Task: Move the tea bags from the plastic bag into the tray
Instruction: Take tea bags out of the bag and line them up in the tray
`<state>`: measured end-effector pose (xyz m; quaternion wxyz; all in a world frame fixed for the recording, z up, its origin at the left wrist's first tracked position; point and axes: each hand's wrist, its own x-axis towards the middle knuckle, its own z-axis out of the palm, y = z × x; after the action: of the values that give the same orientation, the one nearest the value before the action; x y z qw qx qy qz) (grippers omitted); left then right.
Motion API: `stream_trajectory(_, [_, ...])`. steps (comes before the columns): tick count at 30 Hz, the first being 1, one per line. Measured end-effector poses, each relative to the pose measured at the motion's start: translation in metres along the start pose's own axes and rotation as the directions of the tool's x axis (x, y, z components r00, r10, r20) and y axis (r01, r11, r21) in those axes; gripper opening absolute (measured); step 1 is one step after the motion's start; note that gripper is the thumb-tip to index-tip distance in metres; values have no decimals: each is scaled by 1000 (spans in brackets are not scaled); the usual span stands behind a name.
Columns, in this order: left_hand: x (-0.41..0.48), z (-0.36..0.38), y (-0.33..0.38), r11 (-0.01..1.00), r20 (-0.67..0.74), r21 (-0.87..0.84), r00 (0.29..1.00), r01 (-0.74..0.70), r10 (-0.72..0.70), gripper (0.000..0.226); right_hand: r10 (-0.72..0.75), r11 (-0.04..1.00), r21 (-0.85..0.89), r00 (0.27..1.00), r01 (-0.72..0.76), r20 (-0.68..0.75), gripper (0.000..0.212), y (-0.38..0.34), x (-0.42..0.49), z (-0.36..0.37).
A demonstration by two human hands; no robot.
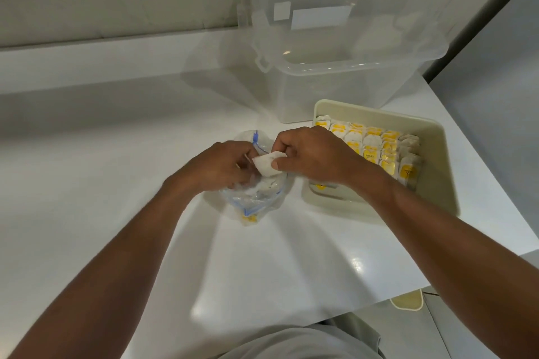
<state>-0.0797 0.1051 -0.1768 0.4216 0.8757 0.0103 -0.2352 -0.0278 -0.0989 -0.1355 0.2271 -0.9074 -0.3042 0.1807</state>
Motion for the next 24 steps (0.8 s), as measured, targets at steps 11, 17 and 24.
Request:
stream_trajectory(11, [16,53,-5,758,-193,649,978,66,81,29,-13,997,-80,1000,14,22,13,1,-3,-4])
stream_trajectory(17, [19,42,-3,778,-58,627,998,33,4,24,0,997,-80,1000,0,-2,13,4,-4,-6])
stream_trajectory(24, [12,50,8,775,-52,630,999,37,-5,29,2,996,-87,1000,-2,1,13,6,-4,-4])
